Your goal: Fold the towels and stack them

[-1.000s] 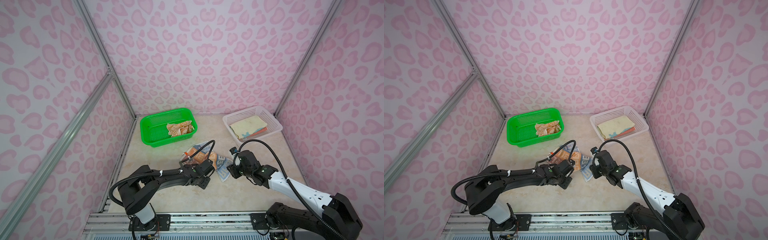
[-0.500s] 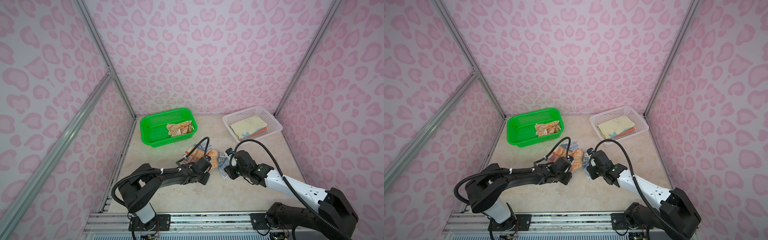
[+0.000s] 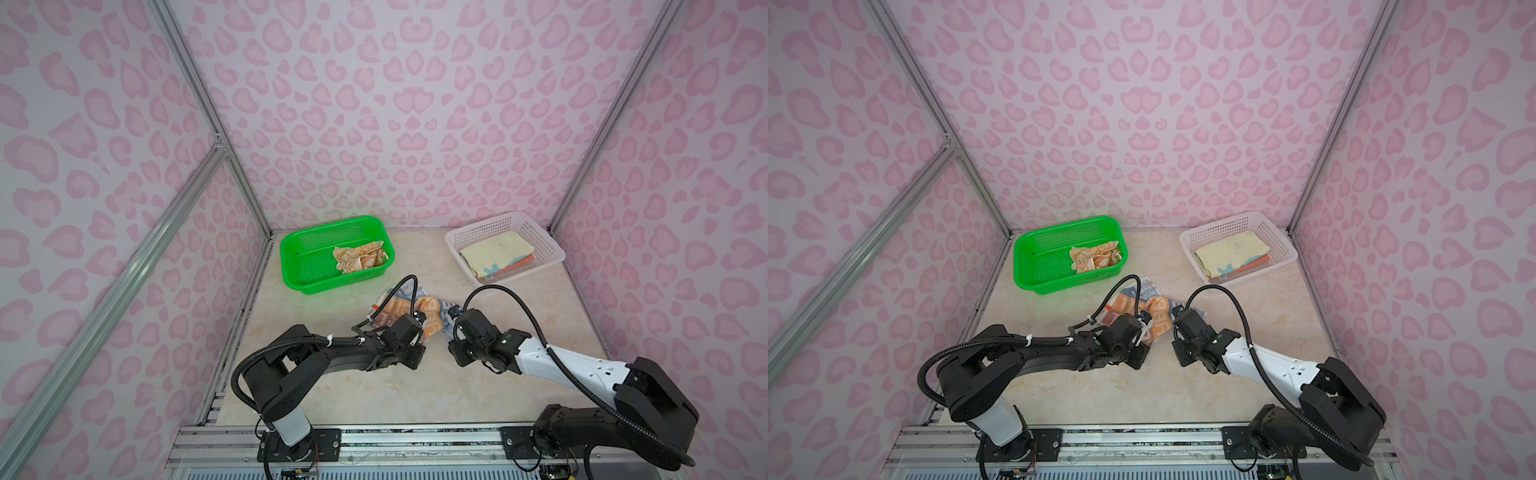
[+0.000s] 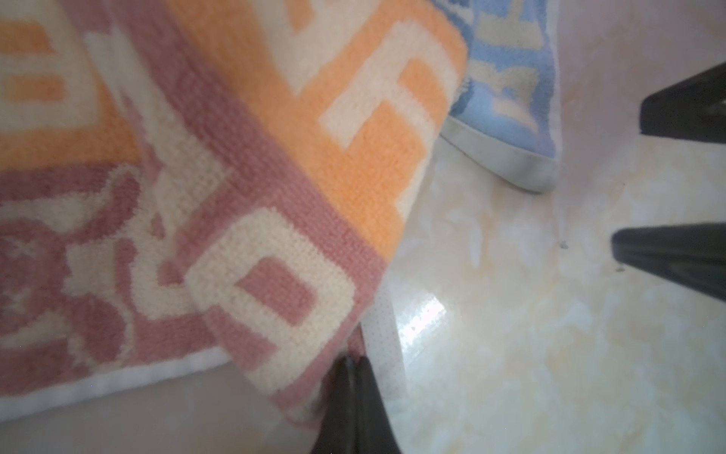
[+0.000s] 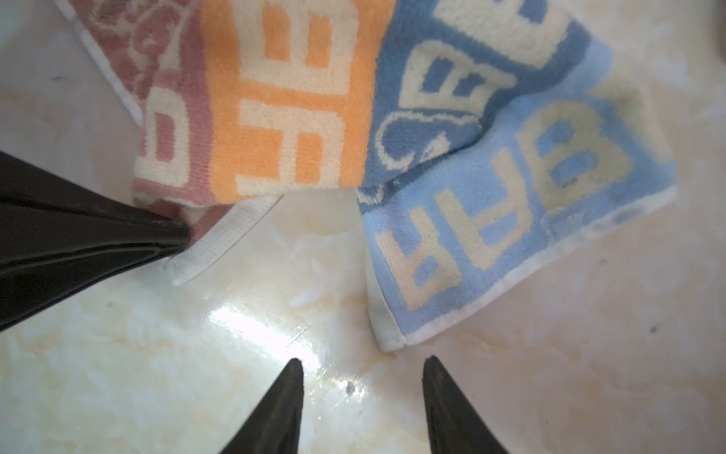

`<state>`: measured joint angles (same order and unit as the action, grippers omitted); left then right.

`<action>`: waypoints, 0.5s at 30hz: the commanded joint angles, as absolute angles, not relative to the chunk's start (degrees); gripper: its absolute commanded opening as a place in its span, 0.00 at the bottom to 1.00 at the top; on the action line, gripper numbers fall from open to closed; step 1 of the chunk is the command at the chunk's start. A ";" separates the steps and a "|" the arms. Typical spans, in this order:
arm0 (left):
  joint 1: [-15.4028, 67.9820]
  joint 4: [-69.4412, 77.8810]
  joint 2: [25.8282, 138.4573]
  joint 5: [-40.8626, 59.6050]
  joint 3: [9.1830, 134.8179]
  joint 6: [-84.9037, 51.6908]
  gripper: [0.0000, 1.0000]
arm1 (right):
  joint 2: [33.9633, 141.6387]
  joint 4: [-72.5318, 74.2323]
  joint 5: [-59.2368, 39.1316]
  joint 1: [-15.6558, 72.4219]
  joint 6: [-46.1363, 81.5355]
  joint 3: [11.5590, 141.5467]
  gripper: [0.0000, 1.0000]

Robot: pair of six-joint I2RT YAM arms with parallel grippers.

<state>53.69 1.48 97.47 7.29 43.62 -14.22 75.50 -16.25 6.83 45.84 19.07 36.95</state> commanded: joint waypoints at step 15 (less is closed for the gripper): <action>53.79 -14.32 96.02 7.31 42.15 -11.60 0.04 | 88.66 -12.07 11.64 45.18 22.45 38.98 0.29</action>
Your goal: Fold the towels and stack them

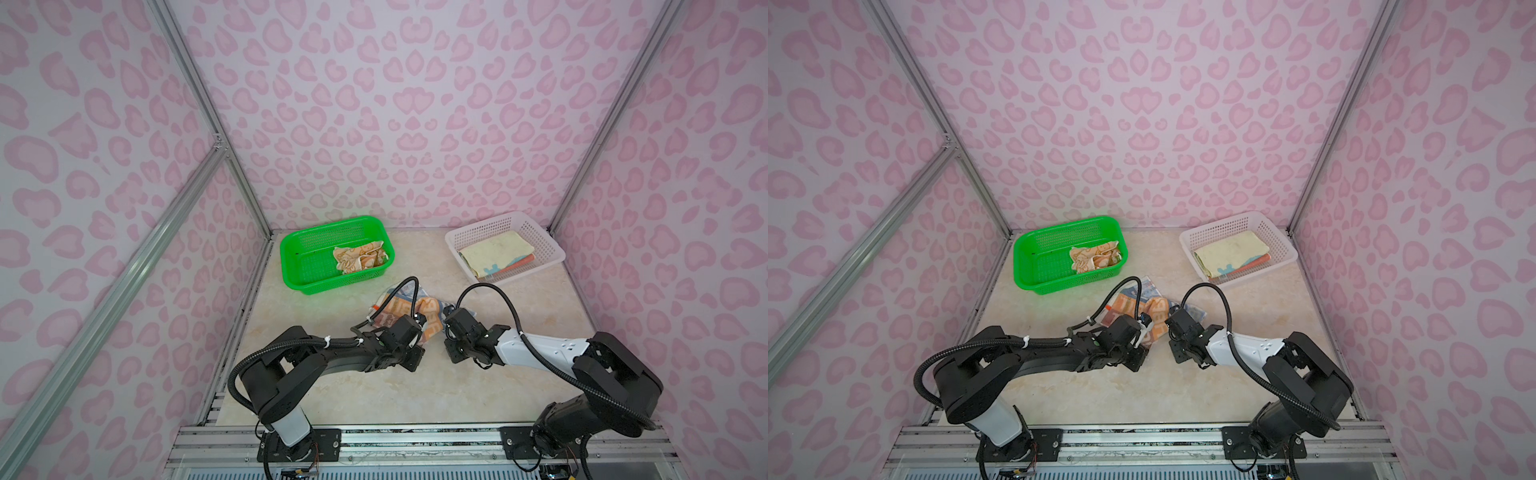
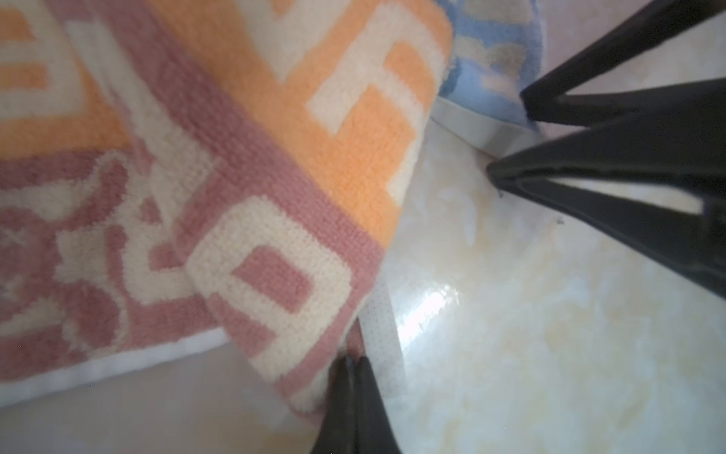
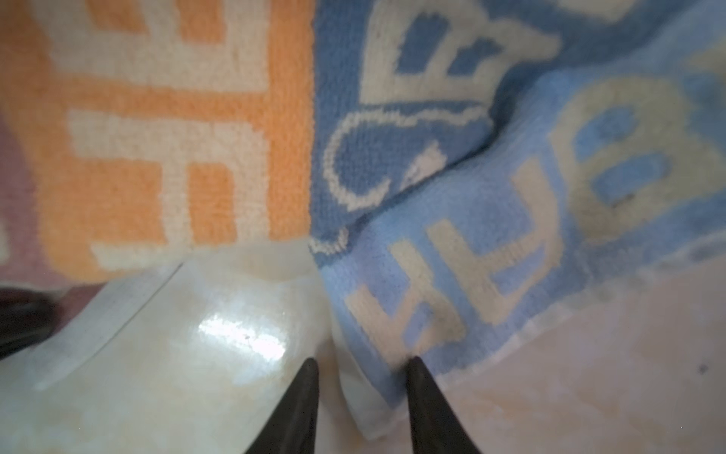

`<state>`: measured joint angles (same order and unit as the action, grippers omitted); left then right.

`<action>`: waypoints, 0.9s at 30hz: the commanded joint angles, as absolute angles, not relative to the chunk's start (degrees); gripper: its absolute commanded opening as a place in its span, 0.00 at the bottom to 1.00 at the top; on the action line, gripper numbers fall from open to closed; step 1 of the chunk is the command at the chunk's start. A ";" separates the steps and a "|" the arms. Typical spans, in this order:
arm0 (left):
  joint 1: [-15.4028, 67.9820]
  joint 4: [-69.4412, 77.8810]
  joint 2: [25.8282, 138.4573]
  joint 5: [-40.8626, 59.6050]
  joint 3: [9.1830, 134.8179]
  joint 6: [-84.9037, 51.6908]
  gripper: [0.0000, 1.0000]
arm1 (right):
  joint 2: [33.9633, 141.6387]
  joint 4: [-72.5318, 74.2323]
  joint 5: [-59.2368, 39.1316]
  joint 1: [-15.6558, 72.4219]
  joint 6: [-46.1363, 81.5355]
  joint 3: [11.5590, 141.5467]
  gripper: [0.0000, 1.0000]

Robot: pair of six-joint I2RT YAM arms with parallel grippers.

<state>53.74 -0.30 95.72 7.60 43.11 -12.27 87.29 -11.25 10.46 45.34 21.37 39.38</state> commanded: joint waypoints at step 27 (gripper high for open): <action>53.96 -16.96 93.55 5.38 41.57 -12.08 0.58 | 76.89 -20.48 10.99 45.69 17.06 42.44 0.00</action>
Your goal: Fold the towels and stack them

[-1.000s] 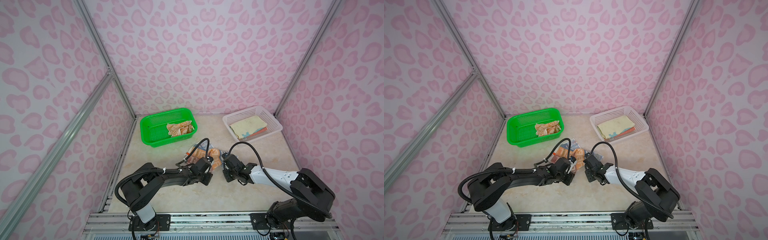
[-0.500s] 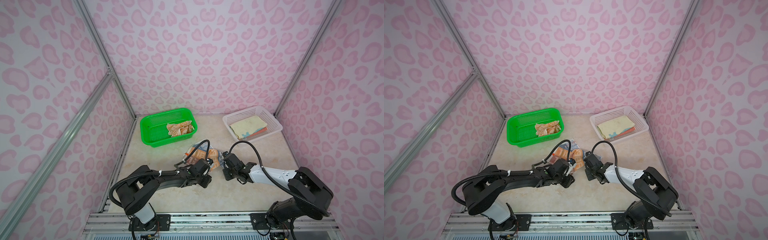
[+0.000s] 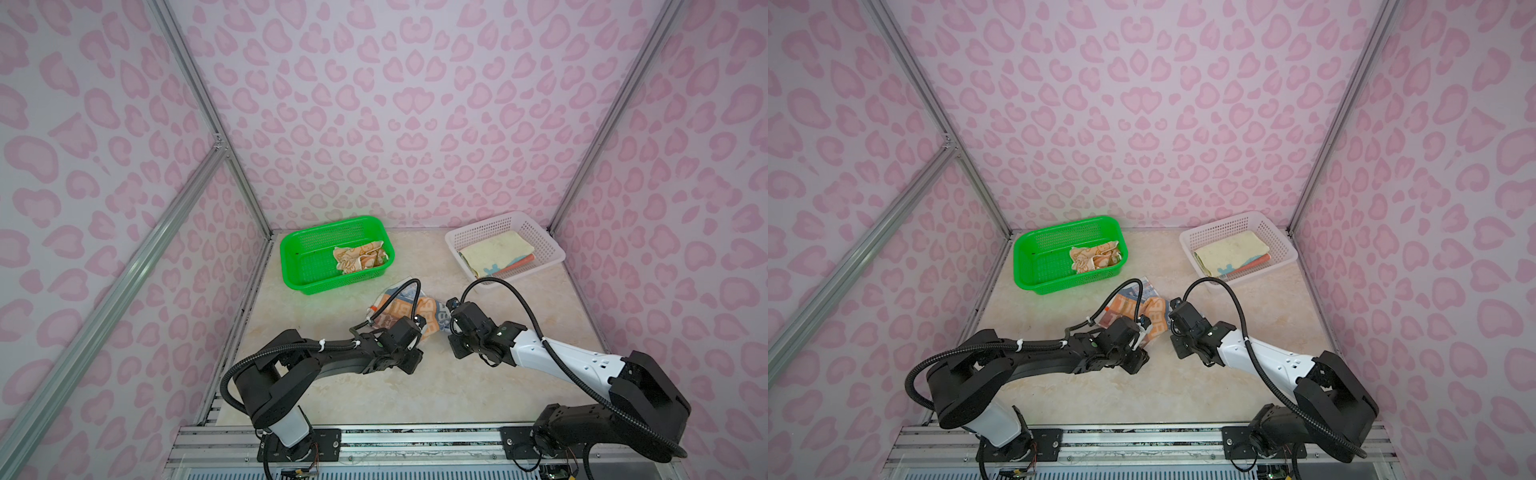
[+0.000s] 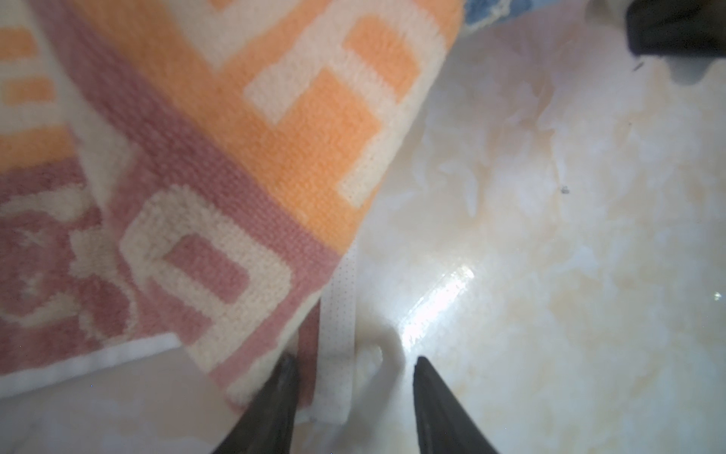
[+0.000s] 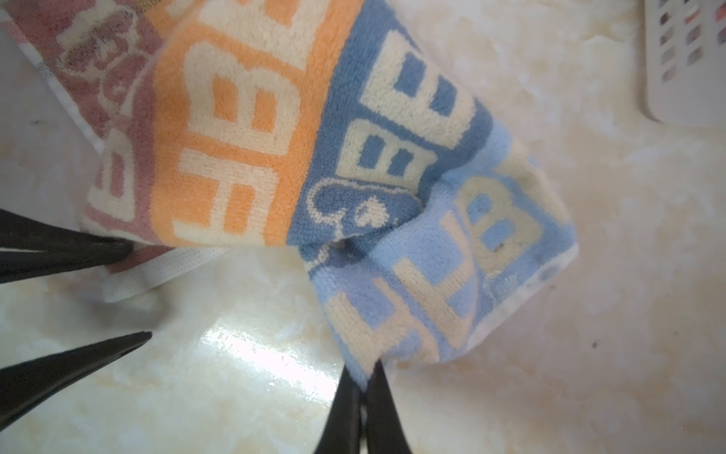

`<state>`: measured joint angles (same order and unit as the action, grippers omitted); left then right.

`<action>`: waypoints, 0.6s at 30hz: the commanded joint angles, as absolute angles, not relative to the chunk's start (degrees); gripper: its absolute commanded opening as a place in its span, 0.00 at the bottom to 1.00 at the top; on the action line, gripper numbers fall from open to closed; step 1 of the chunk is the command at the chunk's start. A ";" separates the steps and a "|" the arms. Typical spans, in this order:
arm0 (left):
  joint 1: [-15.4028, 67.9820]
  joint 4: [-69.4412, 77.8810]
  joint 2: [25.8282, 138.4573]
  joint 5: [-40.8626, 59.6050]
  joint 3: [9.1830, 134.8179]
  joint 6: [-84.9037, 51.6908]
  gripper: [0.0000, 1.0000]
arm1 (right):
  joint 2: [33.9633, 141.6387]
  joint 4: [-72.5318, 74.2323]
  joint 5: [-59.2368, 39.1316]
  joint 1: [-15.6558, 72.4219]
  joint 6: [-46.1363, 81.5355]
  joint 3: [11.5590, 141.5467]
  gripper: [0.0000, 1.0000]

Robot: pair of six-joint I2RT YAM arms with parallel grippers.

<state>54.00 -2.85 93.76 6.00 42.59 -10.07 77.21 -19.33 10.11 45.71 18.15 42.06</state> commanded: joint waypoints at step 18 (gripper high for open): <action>54.48 -24.42 83.93 -1.73 47.10 -10.04 0.75 | 76.92 -18.81 9.95 45.16 14.59 42.06 0.00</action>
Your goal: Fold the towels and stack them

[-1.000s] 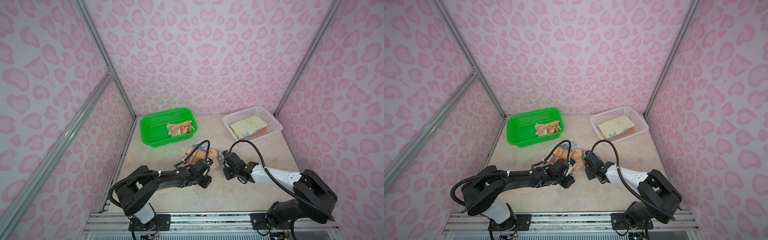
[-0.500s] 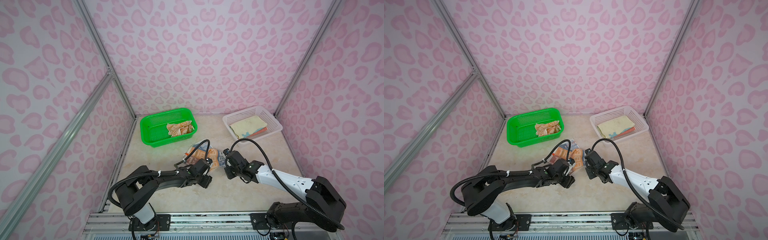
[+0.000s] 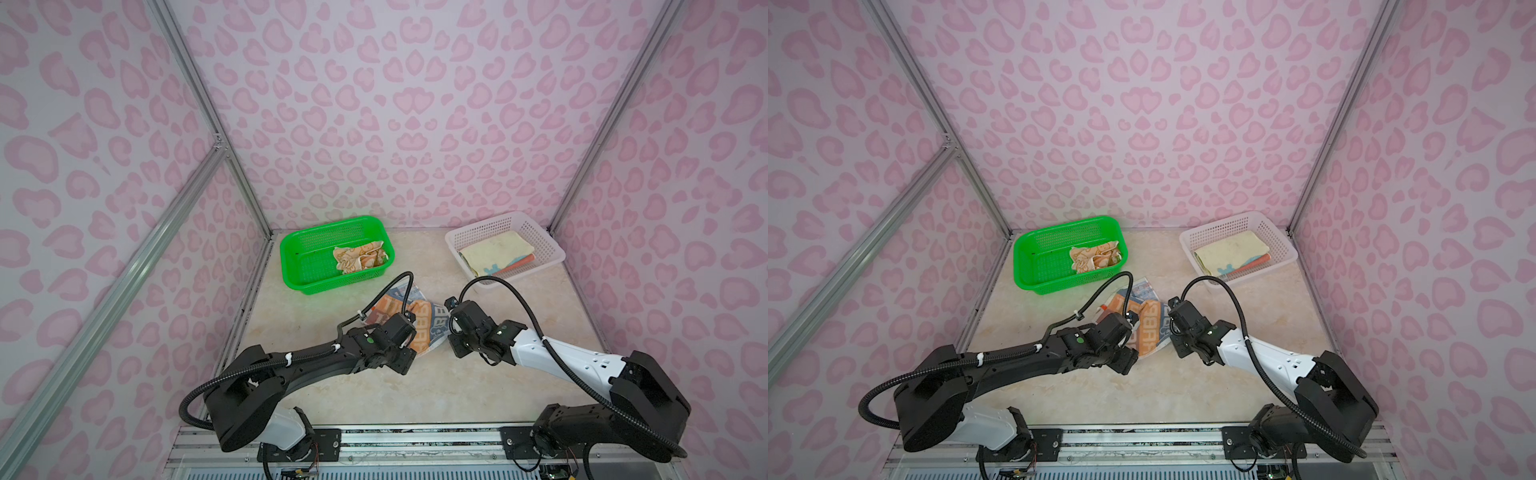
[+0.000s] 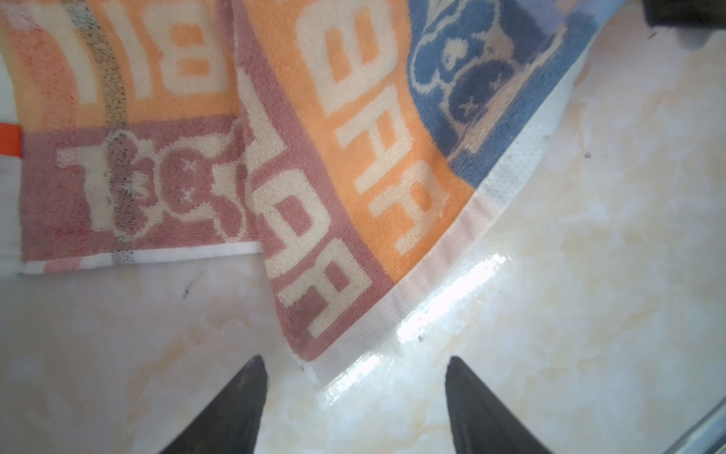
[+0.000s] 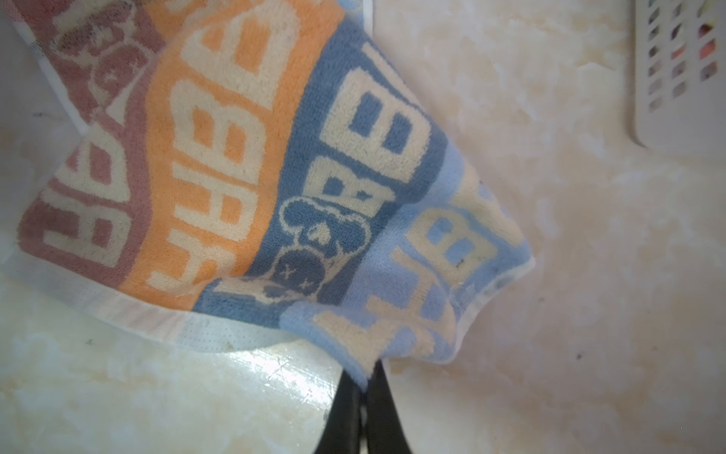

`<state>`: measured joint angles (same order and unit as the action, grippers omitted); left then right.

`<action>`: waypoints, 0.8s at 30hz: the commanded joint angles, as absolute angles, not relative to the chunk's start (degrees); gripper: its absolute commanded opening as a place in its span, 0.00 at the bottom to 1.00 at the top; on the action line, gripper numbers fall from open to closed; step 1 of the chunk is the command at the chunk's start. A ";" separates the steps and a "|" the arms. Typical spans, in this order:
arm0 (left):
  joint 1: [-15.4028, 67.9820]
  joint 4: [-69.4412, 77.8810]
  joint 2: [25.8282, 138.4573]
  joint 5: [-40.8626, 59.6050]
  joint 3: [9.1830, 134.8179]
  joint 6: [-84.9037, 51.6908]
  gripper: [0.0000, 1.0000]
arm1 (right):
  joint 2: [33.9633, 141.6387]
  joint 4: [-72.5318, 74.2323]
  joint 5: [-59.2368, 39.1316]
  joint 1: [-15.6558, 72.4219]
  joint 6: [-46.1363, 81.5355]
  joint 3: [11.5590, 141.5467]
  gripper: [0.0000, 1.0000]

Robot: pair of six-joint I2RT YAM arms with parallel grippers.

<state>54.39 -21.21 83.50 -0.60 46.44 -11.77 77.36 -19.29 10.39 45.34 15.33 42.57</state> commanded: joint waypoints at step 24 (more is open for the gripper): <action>61.08 -9.58 90.77 -11.61 49.22 2.34 0.81 | 74.76 -28.66 3.67 44.11 14.03 49.59 0.00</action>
